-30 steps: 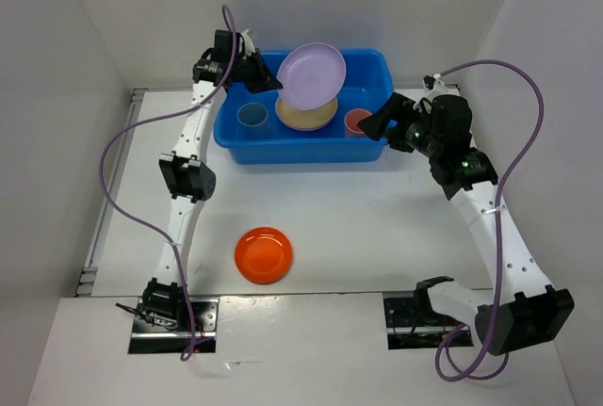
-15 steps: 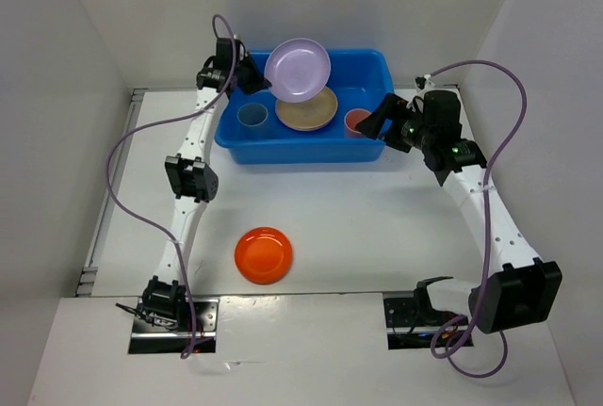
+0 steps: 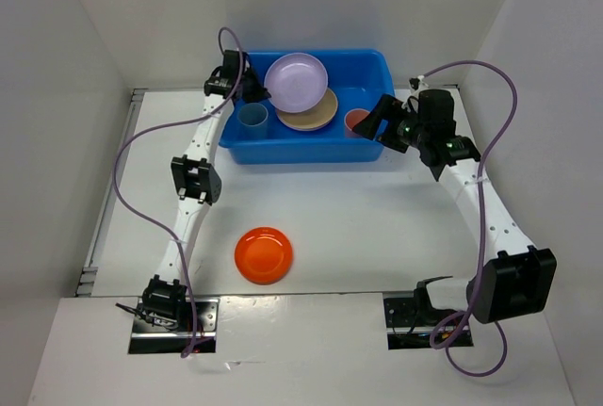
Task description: Place the mixed dishes into the plastic bin
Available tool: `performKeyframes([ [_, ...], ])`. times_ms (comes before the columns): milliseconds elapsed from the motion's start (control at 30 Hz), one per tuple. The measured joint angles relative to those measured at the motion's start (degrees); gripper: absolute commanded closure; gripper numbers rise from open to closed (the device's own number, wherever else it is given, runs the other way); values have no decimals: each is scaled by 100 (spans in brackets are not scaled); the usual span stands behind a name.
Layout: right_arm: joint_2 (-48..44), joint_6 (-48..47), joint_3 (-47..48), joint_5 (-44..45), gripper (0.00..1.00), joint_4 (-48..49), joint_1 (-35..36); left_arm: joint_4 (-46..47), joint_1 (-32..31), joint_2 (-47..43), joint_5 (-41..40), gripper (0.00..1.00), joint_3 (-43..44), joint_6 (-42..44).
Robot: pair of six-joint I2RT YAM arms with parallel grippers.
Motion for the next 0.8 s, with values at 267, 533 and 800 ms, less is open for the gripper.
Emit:
performKeyframes([
  [267, 160, 0, 0, -61, 14, 7, 0, 52, -63, 48, -2, 100, 0, 11],
  [533, 160, -39, -20, -61, 14, 28, 0, 83, -94, 166, 31, 88, 0, 15],
  [800, 160, -42, -46, -98, 14, 33, -39, 83, -94, 170, 149, 75, 0, 70],
])
